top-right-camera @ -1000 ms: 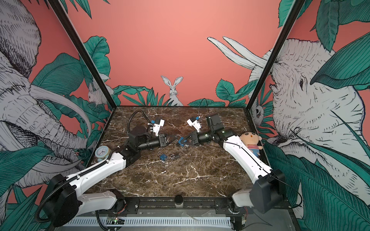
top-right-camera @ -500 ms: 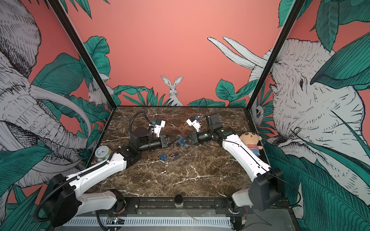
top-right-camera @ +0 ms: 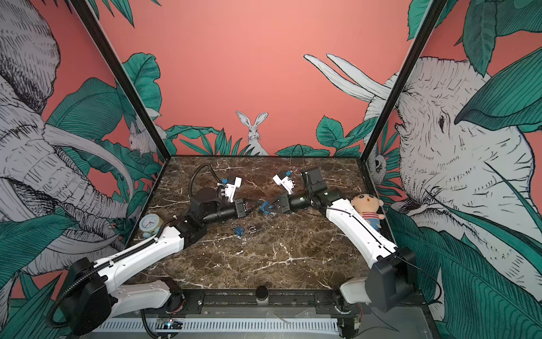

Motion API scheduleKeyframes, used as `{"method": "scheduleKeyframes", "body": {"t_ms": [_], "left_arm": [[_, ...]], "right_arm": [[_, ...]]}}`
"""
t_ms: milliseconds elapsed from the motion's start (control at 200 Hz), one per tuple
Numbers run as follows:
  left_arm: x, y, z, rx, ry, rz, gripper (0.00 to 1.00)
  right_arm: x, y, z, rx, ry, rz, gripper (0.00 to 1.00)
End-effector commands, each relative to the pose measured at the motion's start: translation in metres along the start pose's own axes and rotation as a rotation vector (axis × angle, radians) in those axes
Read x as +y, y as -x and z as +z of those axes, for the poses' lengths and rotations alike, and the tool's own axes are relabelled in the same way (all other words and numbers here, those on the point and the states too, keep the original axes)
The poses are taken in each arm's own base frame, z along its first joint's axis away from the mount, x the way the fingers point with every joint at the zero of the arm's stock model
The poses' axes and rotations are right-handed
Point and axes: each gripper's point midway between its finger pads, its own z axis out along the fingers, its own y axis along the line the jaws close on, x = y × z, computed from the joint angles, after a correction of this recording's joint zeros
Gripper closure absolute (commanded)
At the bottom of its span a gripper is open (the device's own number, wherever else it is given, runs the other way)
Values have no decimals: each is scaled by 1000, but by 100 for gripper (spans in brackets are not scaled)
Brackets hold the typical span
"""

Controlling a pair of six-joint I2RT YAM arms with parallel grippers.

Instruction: Lock with the key

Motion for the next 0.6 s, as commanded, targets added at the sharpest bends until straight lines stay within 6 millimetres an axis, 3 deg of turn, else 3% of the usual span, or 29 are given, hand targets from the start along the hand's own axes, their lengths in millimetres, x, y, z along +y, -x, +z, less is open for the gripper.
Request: {"method": "scheduleKeyframes", "body": {"t_ms": [0,95,200,305,410,595], "left_arm": [[-68,-19,-12,149,-278,112,100],[-76,-3,-12,130,-302,129,100],[-72,13,-9,112,-295,135,81],[-72,16,-6,112,-309,122,76],[-66,17,-5,98,-303,104,76],[-65,15,-10,86,-306,90,90]], "right_arm": [[13,33,2,-122,19,-189,100],[8,24,3,-110,10,-182,100],[5,21,2,-108,4,-177,100],[6,17,1,-102,6,-181,100],[2,16,0,-97,5,-172,100],[4,20,0,-106,13,-176,100]]}}
